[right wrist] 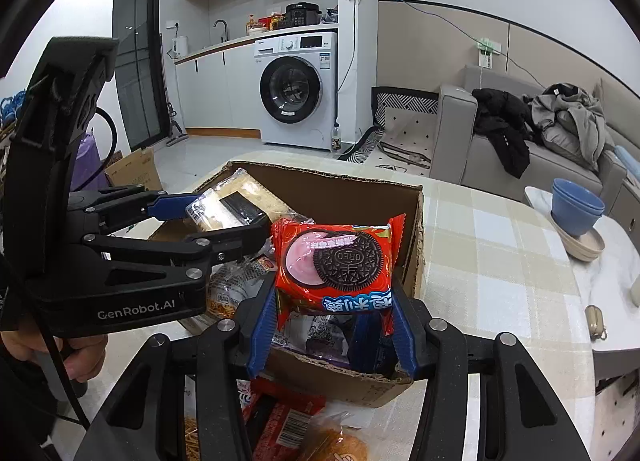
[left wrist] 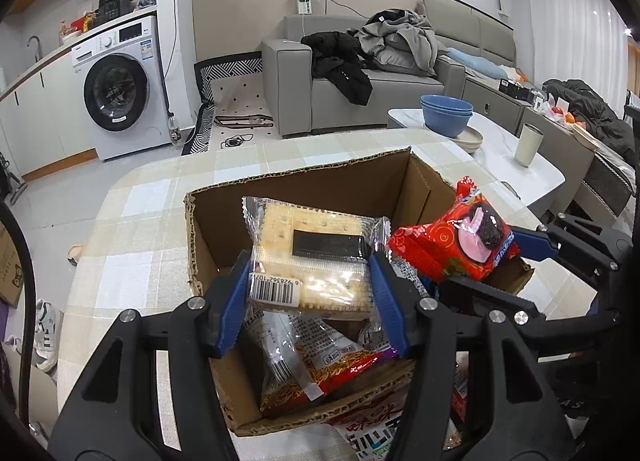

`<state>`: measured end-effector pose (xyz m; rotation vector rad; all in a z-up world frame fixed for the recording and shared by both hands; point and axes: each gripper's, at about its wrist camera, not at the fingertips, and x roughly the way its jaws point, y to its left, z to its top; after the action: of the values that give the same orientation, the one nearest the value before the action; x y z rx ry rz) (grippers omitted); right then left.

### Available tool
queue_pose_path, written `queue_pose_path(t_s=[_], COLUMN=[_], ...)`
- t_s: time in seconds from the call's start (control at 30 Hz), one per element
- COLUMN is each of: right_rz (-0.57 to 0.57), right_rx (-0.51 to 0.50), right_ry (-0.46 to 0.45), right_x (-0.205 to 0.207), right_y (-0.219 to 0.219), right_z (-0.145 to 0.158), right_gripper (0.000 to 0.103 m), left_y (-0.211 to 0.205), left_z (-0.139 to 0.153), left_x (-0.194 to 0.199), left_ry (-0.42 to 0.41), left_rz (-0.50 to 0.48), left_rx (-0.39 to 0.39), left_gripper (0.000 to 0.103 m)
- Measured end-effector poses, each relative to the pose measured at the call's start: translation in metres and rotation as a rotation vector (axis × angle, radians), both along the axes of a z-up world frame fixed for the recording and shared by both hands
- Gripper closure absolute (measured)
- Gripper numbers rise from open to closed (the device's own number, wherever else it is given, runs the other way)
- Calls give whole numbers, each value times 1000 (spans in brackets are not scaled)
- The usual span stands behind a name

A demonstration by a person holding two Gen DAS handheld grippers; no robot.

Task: Organize snacks
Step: 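Lower both packs into the box and open both tools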

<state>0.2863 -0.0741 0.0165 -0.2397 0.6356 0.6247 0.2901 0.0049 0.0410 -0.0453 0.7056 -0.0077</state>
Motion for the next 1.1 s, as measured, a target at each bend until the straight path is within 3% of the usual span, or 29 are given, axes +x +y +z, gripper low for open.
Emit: queue_pose_path(t_s=[0.1, 0.2, 0.27, 0.4, 0.47, 0.73, 1.1], right_rz=[9, 3, -2, -12, -26, -69, -139], right_rx=[-4, -1, 1, 16, 24, 52, 128], right_ry=[-8, -37, -55, -63, -57, -30, 62], right_x=[-1, -7, -10, -17, -20, -40, -70], right_y=[2, 0, -3, -14, -22, -51, -99], right_z=[-1, 1, 4, 10, 13, 20, 0], right_gripper=[51, 43, 35, 13, 4, 1, 1], left_y=[1, -1, -1, 1, 3, 3, 5], left_z=[-3, -2, 0, 6, 9, 22, 19], left_x=[1, -2, -5, -17, -24, -73, -143], left_ry=[9, 13, 12, 5, 6, -11, -10], left_rz=[-4, -2, -2, -15, -10, -6, 16], left_rx=[-7, 20, 23, 4, -13, -27, -79], left_gripper=[48, 45, 23, 16, 1, 1, 1])
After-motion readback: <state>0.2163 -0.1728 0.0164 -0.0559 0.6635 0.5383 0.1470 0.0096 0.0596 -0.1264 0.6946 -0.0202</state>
